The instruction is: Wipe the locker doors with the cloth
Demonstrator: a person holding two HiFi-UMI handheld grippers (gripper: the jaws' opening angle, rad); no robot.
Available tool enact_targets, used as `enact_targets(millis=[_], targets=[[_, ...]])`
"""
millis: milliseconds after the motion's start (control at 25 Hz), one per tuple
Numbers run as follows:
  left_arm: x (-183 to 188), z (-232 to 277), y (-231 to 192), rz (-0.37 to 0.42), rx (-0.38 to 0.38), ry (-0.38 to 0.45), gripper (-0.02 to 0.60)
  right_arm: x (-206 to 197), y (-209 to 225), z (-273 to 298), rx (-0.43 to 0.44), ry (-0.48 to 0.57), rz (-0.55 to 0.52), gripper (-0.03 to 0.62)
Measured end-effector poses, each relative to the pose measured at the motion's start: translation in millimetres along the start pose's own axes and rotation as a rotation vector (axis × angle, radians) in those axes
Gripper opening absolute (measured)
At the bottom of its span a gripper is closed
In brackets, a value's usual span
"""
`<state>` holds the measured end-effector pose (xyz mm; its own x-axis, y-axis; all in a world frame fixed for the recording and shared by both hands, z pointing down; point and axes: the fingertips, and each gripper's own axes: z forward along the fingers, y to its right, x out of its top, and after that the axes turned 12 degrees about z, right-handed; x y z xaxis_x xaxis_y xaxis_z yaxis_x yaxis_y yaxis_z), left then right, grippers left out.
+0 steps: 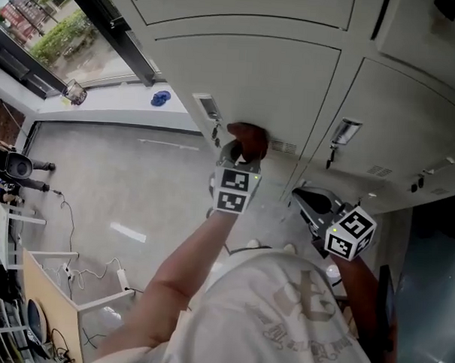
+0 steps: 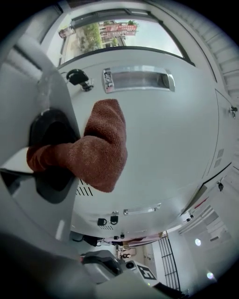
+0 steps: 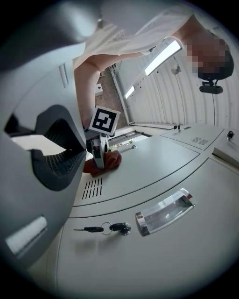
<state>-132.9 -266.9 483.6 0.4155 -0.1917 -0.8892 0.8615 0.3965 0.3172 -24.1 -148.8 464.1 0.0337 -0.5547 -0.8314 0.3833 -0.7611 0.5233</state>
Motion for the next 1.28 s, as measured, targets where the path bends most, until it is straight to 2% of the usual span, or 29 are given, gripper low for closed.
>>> enact_targets(millis=[240,440,560,640,800,880,960,1040,1120,1200,1280], targets=[[-17.1,-5.4,-24.9,-0.003,0.024,-0.060,0.084,-2.8,-7.1,10.3,0.007,-0.018,0.004,0.008],[-34.3,-16.6,-51.8,-0.090,0.084,-0.110,0.084,-6.1,-9.5,15.1,0.003,-0.022,0.027,0.008],[-26.0,-26.4,-46.1,-0.076,0.063,-0.075,0.084,-7.7,-10.6,19.6,0.004,-0.022,0.030,0.008],[-17.1,-41.2,-48.3,-0.099,0.073,-0.031,0.084,-6.8,-11.9,23.0,0.006,-0.019,0.024,0.008],[-6.1,-85.9,-83.7,-0.186,0.188,0.046,0.084,-5.8,-11.0,29.2,0.009,-0.014,0.023,0.008],[-6.8,-99.4,-105.9,-0.174,0.242,0.058,0.084,-6.2,-11.0,32.2,0.012,-0.015,0.027,0.008],[-9.3,-102.2,-124.6,-0.126,0.262,0.063,0.084,-7.2,-12.0,34.5,0.014,-0.019,0.026,0.008],[-16.4,-92.2,-135.6,-0.048,0.243,0.044,0.084,-8.4,-13.4,36.1,0.015,-0.024,0.024,0.008],[-29.9,-73.3,-136.4,0.007,0.189,0.000,0.086,-8.7,-15.5,36.8,0.014,-0.026,0.025,0.008],[-43.0,-57.7,-129.6,0.001,0.131,-0.034,0.086,-8.4,-17.0,35.7,0.010,-0.026,0.026,0.008],[-52.2,-50.0,-122.9,-0.063,0.108,-0.053,0.086,-7.8,-15.3,32.3,-0.001,-0.022,0.031,0.008]])
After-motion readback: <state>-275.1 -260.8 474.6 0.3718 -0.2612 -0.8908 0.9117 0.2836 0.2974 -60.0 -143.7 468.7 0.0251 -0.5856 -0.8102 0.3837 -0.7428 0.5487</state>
